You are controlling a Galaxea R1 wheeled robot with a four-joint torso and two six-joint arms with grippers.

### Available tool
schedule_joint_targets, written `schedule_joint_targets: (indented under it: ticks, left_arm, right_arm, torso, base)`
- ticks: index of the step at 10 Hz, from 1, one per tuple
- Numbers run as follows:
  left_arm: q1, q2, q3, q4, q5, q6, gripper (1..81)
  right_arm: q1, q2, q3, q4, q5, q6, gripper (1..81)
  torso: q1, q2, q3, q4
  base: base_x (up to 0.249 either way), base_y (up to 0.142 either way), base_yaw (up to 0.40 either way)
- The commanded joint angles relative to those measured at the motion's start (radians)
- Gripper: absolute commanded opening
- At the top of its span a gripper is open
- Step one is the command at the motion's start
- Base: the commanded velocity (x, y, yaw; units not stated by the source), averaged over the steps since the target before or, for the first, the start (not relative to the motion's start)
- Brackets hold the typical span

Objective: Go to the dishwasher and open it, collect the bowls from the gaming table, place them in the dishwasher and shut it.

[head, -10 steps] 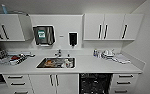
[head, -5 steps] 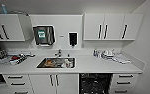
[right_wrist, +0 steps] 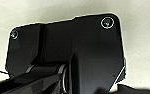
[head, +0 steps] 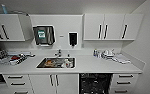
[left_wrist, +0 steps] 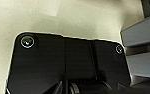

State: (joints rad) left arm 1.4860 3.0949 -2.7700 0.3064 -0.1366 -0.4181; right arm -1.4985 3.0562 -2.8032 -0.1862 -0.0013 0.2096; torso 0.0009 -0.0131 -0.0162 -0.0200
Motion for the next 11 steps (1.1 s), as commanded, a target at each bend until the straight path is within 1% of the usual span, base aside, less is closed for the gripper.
schedule_joint_targets:
  ticks: [1,2,3,4,5,6,7,11]
  left_arm:
    - [-0.052,-0.005,0.003,-0.046,0.077,0.016,81.1]
    - [-0.054,-0.008,0.006,-0.062,0.077,0.066,81.1]
    - [-0.055,-0.007,0.006,-0.129,0.077,0.162,81.1]
    - [-0.059,-0.005,0.007,-0.205,0.077,0.284,81.1]
    - [-0.06,-0.005,0.007,-0.242,0.077,0.362,81.1]
    - [-0.06,-0.005,0.007,-0.28,0.077,0.416,81.1]
    - [-0.062,-0.004,0.006,-0.296,0.071,0.429,81.1]
    - [-0.062,-0.014,0.001,-0.296,0.069,0.429,81.1]
  right_arm:
    - [0.059,0.0,-0.001,-0.012,-0.051,-0.001,81.1]
    - [0.057,-0.001,-0.002,-0.012,-0.051,-0.001,81.1]
    - [0.054,-0.001,-0.004,-0.012,-0.051,-0.001,81.1]
    - [0.053,-0.003,-0.004,-0.012,-0.051,-0.001,81.1]
    - [0.054,-0.004,-0.004,-0.012,-0.051,-0.001,81.1]
    - [0.054,-0.006,-0.004,-0.01,-0.051,-0.001,81.1]
    - [0.054,-0.008,-0.005,-0.01,-0.051,-0.001,81.1]
    - [0.05,-0.004,0.001,-0.007,-0.049,0.004,81.1]
  torso:
    - [0.0,0.0,0.0,0.0]
    - [0.0,0.0,0.0,0.0]
    - [0.0,0.0,0.0,0.0]
    - [0.0,0.0,0.0,0.0]
    - [0.0,0.0,0.0,0.0]
    - [0.0,0.0,0.0,0.0]
    - [0.0,0.0,0.0,0.0]
    - [0.0,0.0,0.0,0.0]
  base:
    - [0.0,0.0,0.0]
    - [0.0,0.0,0.0]
    - [0.0,0.0,0.0]
    - [0.0,0.0,0.0]
    - [0.0,0.0,0.0]
    - [0.0,0.0,0.0]
    - [0.0,0.0,0.0]
    - [0.0,0.0,0.0]
